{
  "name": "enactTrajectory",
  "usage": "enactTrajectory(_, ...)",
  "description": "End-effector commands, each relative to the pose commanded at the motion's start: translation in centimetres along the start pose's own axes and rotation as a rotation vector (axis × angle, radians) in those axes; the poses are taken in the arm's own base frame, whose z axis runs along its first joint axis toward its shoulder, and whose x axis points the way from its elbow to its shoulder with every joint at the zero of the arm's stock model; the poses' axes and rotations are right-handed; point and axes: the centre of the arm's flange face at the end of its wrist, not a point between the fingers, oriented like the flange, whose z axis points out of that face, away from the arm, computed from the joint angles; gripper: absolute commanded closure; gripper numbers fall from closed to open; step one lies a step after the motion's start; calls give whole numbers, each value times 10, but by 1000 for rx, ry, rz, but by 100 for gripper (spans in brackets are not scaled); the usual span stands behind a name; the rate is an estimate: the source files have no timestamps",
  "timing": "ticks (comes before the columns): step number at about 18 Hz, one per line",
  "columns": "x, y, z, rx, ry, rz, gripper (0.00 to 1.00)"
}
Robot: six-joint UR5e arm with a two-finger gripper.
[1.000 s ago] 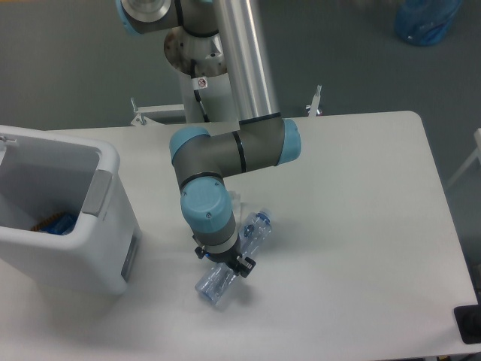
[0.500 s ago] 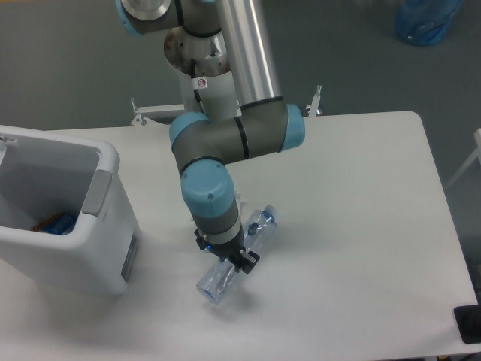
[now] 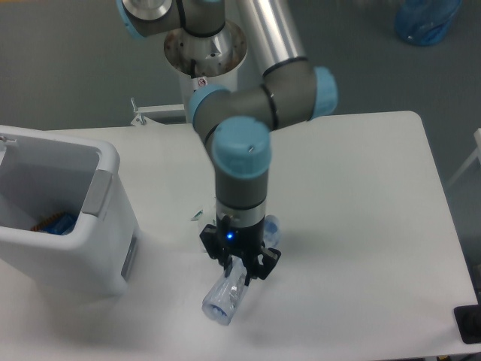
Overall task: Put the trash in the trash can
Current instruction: 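Lift the bottle and carry it over the white trash bin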
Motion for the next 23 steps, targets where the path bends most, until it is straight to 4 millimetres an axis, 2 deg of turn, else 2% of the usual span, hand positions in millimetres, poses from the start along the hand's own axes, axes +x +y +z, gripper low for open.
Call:
enactTrajectory(3,6,-34,-37,150,93,-40,70)
enactTrajectory(5,14,-49,-53,215,147,-40,70)
enactTrajectory(7,31,-57,-78,275,200,-23,70)
enactTrajectory(11,58,-67,-100,347,296,4,70)
enactTrajectory(14,84,-75,-100,383,392,30,70)
enactTrajectory(17,120,-82,-101,384,434,67,69)
enactTrajectory(20,152,-79,-104,376,463,91,68)
enactTrajectory(23,186,-66,-113,373,484,118,66)
